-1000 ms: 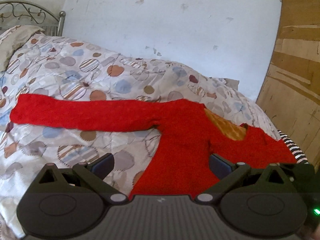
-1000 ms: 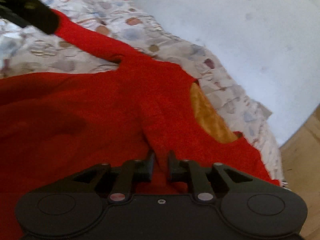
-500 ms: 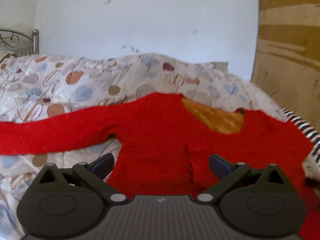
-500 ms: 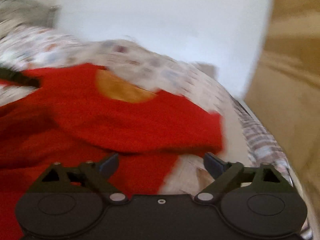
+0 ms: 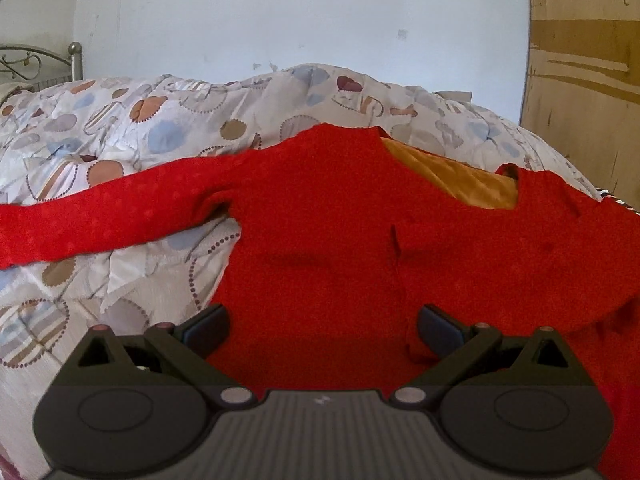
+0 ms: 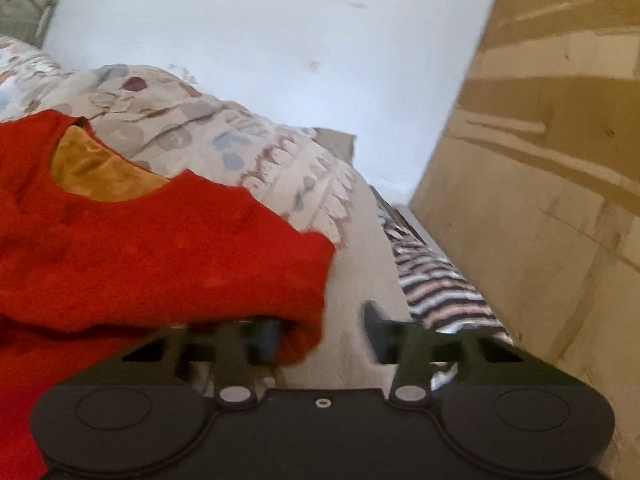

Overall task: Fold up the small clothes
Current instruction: 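Lay the sleeve across the sweater body and open the right tool, then move the left tool to the other sleeve cuff and close on it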

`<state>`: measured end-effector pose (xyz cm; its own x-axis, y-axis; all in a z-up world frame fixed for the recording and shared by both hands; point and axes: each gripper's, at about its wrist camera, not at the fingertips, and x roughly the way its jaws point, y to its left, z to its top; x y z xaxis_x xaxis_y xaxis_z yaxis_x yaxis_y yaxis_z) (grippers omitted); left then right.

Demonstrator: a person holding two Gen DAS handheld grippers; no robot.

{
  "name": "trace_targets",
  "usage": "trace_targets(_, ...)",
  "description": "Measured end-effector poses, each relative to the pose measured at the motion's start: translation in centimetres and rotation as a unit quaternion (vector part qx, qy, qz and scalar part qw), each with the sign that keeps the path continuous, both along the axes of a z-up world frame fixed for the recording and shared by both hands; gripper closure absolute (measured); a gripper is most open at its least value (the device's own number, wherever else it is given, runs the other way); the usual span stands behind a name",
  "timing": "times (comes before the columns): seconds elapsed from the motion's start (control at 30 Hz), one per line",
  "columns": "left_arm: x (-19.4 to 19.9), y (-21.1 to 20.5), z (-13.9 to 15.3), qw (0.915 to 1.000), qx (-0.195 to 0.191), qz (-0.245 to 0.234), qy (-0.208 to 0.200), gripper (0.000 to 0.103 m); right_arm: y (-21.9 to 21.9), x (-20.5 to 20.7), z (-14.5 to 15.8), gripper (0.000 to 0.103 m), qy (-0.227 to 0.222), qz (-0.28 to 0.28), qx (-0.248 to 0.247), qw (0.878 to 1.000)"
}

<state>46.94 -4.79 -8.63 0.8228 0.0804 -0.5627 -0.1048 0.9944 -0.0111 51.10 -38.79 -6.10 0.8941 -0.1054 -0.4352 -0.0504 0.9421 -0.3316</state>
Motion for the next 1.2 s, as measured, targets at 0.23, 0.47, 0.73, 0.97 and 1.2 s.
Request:
trace_targets(0.23, -0.2, 0.3, -0.2, 0.9999, -0.010, -0.004, -0.006, 0.001, -1.6, -0.8, -0.6, 0.092, 0.019, -0.065, 0.069, 0.995)
trace_targets(0.47, -0.5, 0.4, -0.3, 0.9999, -0.011, -0.003, -0.011, 0.001, -1.2, -0.6, -0.8, 0.088, 0.037, -0.067, 0.061, 0.995)
trace_targets(0.73, -1.7, 0.9, -0.2, 0.9997, -0.022, 0.000, -0.014, 0.001, -1.8, -3.5, 0.3, 0.051, 0.064, -0.079, 0.084, 0.991)
trace_targets(0.97, -3.6, 3.6, 2.4, 0.9977, -0.067, 0.012, 0.007, 0.000, 0.0, -8.1, 2.9, 0.007, 0.045, -0.032, 0.110, 0.992)
trace_targets(1.2, -6.4, 9.6, 7.1, 0.9938, -0.088, 0.064, 0.022, 0.000, 4.8, -12.2, 5.5, 0.001, 0.050, 0.052, 0.154, 0.985)
